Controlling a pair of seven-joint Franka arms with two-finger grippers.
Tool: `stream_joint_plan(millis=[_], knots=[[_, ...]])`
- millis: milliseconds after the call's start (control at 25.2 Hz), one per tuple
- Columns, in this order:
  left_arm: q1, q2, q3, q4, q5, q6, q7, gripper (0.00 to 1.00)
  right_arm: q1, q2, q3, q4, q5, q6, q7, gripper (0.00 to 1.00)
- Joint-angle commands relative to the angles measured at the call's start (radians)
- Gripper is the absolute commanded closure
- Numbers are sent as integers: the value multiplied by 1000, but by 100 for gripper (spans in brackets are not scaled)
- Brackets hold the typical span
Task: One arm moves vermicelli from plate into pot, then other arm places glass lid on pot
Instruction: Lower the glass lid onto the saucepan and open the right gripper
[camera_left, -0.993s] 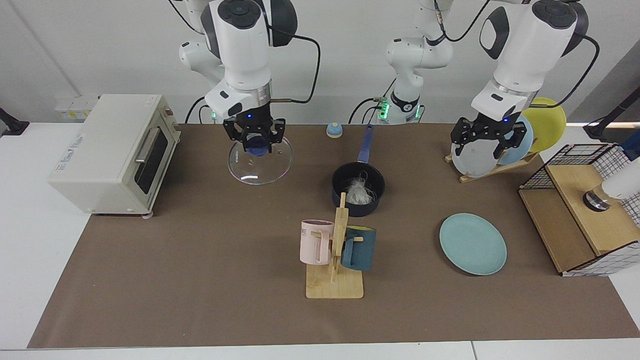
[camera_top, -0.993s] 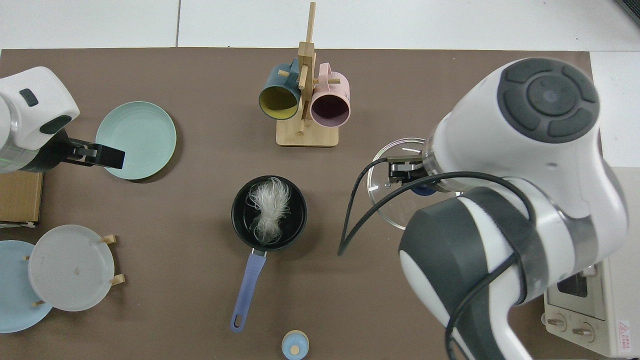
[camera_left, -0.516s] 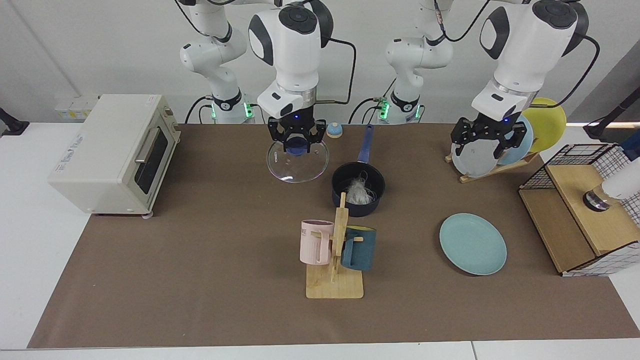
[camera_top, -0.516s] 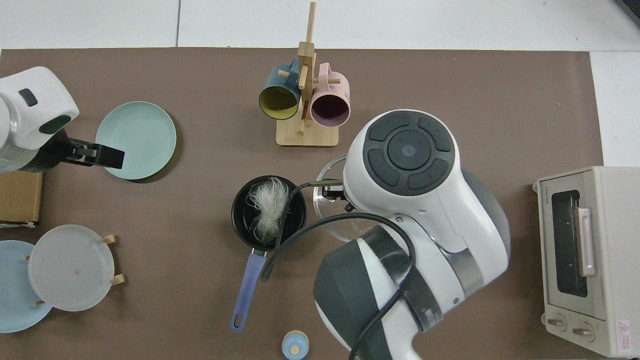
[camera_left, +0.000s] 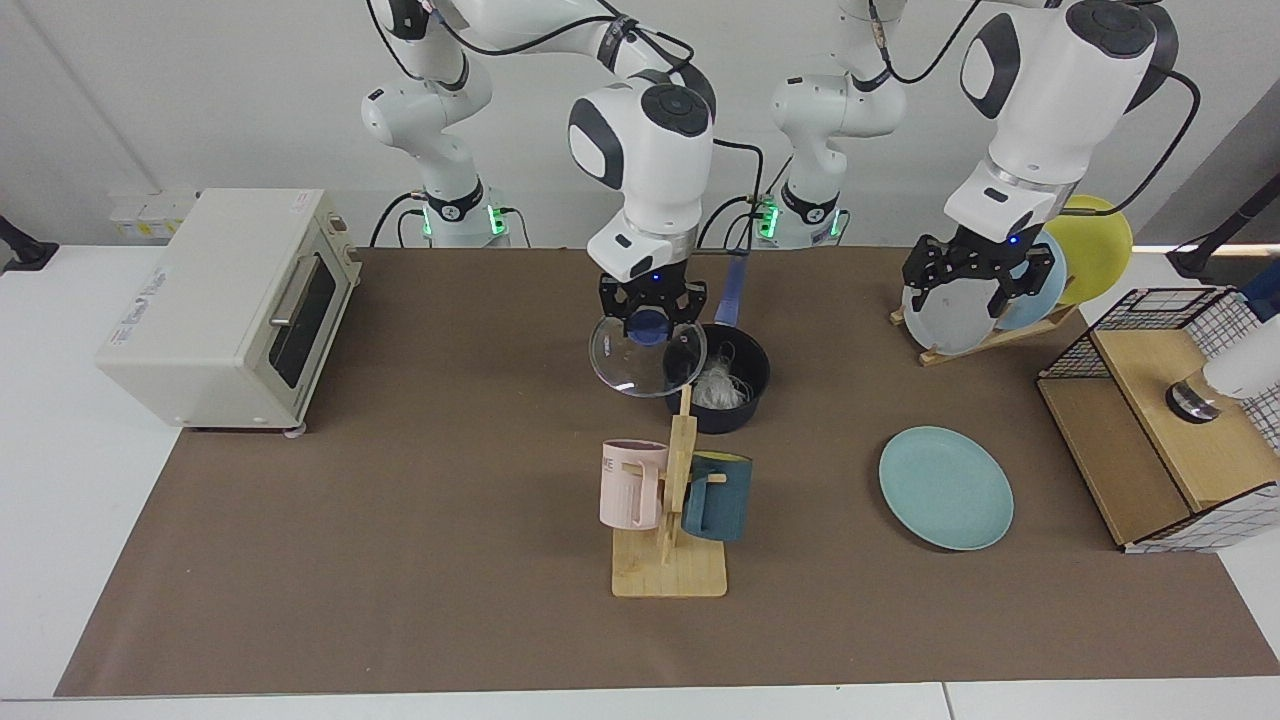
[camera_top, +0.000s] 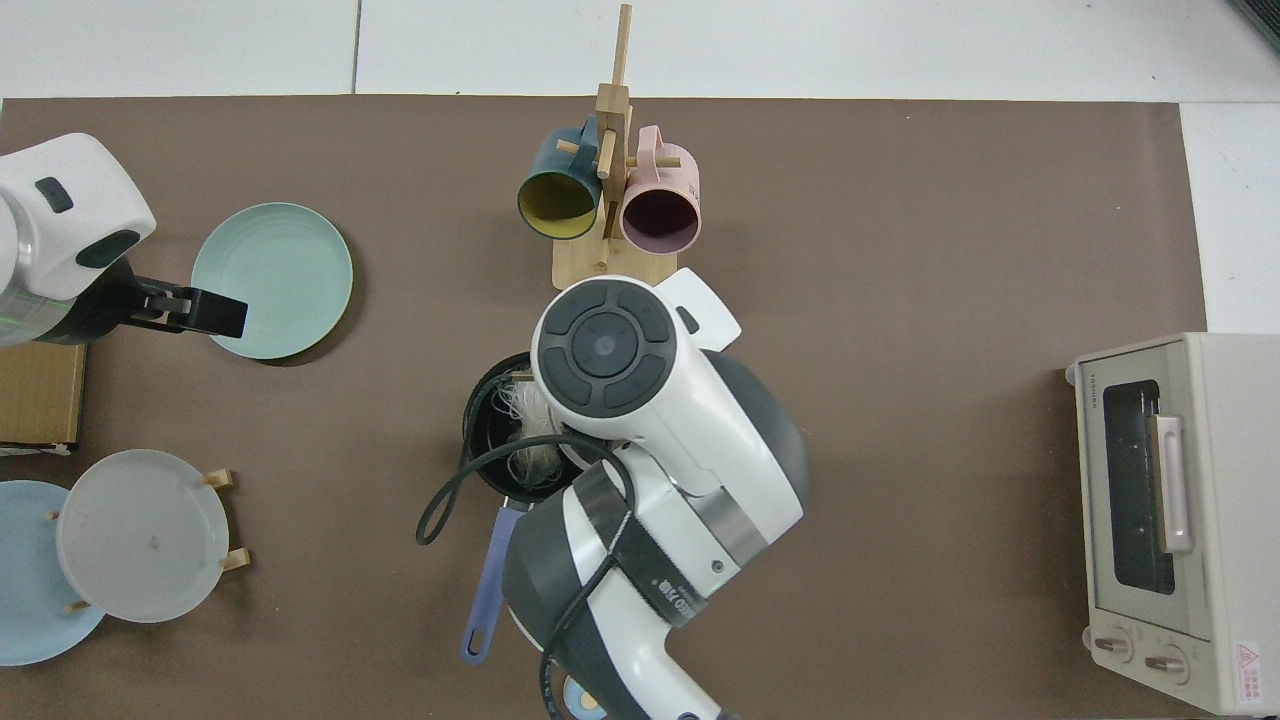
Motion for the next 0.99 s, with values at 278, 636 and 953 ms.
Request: stream_joint_plan(millis=[278, 636, 953], knots=[[-2, -10, 16, 2, -10, -15, -2, 0, 91, 80, -5, 37, 2, 75, 80, 85], [-2, -10, 18, 2, -10, -15, -2, 0, 126, 135, -9, 67, -25, 123, 100, 88], [-2, -13, 18, 2, -8, -15, -2, 0, 135, 178, -9, 118, -64, 126, 92, 88]])
